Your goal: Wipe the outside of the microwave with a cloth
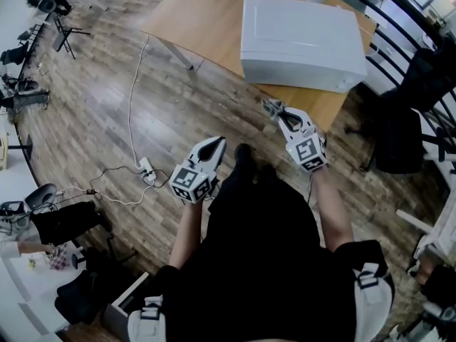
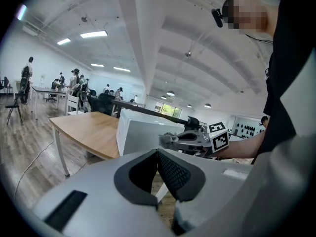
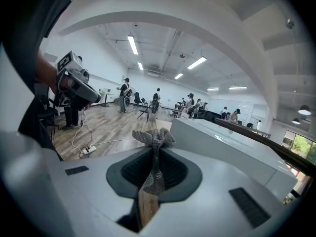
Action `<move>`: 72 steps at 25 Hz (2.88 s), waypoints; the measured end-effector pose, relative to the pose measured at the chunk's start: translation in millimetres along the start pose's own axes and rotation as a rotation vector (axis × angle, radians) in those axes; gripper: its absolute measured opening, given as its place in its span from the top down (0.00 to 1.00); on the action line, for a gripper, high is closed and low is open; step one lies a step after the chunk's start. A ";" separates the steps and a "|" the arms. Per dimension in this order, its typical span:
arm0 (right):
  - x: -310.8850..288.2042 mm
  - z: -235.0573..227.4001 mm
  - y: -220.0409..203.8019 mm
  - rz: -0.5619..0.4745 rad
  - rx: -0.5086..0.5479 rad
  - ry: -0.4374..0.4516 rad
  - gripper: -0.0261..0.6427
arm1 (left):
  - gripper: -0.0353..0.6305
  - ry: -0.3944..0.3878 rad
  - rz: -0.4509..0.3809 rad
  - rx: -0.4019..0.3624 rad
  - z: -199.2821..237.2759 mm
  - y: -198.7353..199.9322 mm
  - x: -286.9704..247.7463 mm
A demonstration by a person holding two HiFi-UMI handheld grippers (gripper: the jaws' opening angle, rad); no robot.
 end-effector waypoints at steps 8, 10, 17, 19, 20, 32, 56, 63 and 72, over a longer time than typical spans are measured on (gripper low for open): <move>-42.7 -16.6 18.9 0.013 0.005 -0.046 0.91 | 0.94 -0.054 0.018 -0.040 43.5 38.4 -20.5; -53.9 -21.3 20.3 0.017 0.001 -0.060 0.91 | 0.94 -0.070 0.016 -0.058 56.0 47.6 -27.1; -94.0 -32.0 30.1 0.030 -0.009 -0.093 0.91 | 0.94 -0.097 0.049 -0.061 97.4 70.1 -36.9; -104.9 -33.1 27.9 0.035 -0.013 -0.101 0.91 | 0.94 -0.102 0.056 -0.055 105.5 75.1 -39.8; -109.9 -33.3 26.7 0.038 -0.014 -0.106 0.91 | 0.94 -0.106 0.059 -0.054 109.5 76.6 -41.5; -151.4 -42.5 39.3 0.044 -0.020 -0.165 0.91 | 0.94 -0.156 0.084 -0.081 149.1 97.1 -55.5; -164.3 -57.2 32.7 0.079 -0.059 -0.217 0.91 | 0.94 -0.197 0.099 -0.089 165.1 107.9 -73.2; -162.0 -61.7 25.9 0.060 -0.021 -0.214 0.91 | 0.94 -0.139 0.085 -0.059 155.8 108.4 -75.8; -148.3 -73.1 8.2 0.068 0.011 -0.172 0.91 | 0.94 -0.112 0.070 -0.043 129.0 104.9 -98.7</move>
Point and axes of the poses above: the fingertips, and each gripper's own axes: x backward along the fingers, z to its left, y out of its top, the point moved 9 cm from there along x, backward along the fingers, and after that the axes turned 13 degrees about x, right-handed, at the moved point
